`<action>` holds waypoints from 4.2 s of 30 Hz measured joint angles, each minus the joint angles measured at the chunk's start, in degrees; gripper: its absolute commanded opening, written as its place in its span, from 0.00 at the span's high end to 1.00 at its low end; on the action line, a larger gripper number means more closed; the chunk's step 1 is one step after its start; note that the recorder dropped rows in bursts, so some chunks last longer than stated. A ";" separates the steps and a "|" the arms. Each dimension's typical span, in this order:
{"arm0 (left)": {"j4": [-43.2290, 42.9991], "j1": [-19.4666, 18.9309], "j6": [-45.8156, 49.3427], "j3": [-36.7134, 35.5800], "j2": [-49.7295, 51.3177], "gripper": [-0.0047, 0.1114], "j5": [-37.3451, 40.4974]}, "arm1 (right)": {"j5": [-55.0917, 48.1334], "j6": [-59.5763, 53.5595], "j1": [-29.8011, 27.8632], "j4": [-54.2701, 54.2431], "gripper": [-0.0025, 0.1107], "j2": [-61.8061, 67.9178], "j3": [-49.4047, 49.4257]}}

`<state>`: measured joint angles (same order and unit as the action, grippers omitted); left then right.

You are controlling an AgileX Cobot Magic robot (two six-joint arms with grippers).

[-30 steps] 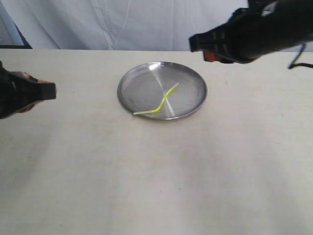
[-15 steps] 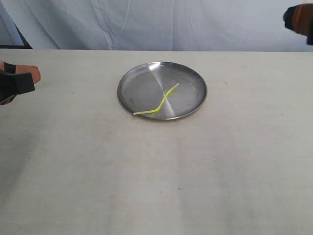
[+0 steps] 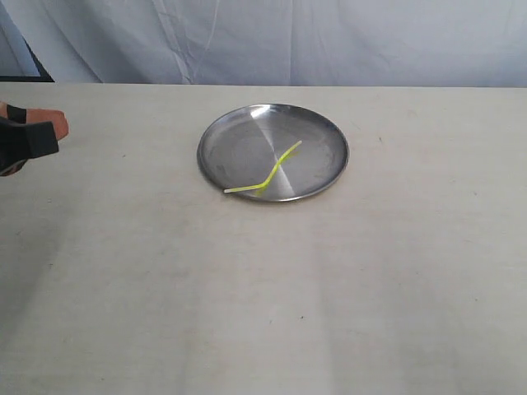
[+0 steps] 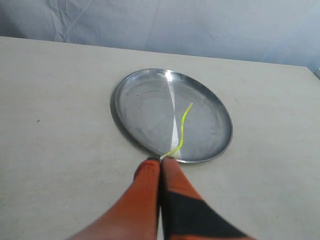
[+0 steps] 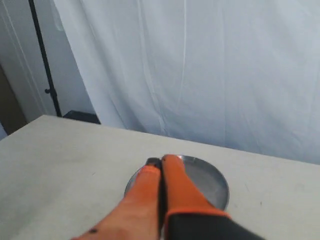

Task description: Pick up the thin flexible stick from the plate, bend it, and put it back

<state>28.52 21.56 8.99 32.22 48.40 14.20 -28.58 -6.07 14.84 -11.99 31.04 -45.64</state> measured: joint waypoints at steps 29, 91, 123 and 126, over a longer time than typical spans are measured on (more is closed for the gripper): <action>0.00 0.00 0.10 0.00 0.00 0.96 -0.21 | 18.26 0.11 -9.25 6.23 0.99 -21.27 42.44; -22.92 -18.86 -0.43 -31.36 -48.02 0.96 3.36 | 10.34 6.07 -12.21 8.37 0.99 -30.46 45.49; -29.83 -18.86 -1.06 -32.07 -48.02 0.96 -3.33 | 10.34 6.07 -12.21 8.37 0.99 -30.46 45.49; -29.93 -18.86 -1.06 -32.07 -48.02 0.96 -3.37 | 10.34 6.07 -12.21 8.37 0.99 -30.46 45.49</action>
<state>-1.40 2.70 7.93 0.15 0.38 10.82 -18.24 0.00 2.64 -3.61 0.58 -0.14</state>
